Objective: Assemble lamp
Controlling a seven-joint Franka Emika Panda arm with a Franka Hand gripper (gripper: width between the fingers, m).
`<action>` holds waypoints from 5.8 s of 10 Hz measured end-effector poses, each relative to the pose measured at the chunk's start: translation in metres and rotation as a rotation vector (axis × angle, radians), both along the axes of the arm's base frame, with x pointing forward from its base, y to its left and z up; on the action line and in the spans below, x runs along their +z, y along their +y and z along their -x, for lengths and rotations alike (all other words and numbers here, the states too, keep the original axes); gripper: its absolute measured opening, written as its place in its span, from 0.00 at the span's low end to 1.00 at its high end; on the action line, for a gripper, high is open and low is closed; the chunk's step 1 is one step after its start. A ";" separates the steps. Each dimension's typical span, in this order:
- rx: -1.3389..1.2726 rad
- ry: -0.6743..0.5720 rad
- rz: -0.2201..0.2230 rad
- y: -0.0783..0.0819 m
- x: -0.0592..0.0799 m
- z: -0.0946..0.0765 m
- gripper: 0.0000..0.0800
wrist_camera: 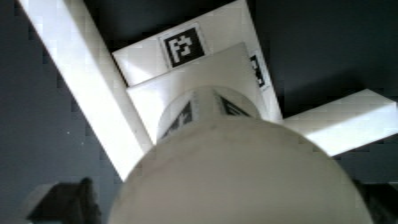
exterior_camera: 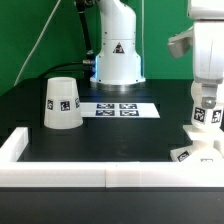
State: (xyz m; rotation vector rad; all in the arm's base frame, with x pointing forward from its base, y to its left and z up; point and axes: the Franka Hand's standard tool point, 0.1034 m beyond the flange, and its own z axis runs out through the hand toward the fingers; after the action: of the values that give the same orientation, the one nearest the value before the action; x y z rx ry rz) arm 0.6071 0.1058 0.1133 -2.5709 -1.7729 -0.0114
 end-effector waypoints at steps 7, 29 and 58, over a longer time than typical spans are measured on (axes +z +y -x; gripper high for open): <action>-0.325 0.003 -0.021 -0.011 0.000 0.000 0.72; -2.143 0.100 -0.106 0.000 -0.002 0.001 0.72; -0.303 -0.100 -0.061 -0.008 -0.006 -0.007 0.87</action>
Offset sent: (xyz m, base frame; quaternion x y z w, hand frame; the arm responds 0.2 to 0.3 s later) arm 0.0000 0.0000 0.0000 0.0000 0.0000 0.0000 1.0000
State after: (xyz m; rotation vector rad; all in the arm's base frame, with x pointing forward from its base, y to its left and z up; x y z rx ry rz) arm 0.6140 0.0977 0.1076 -2.8102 -1.3660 -0.1982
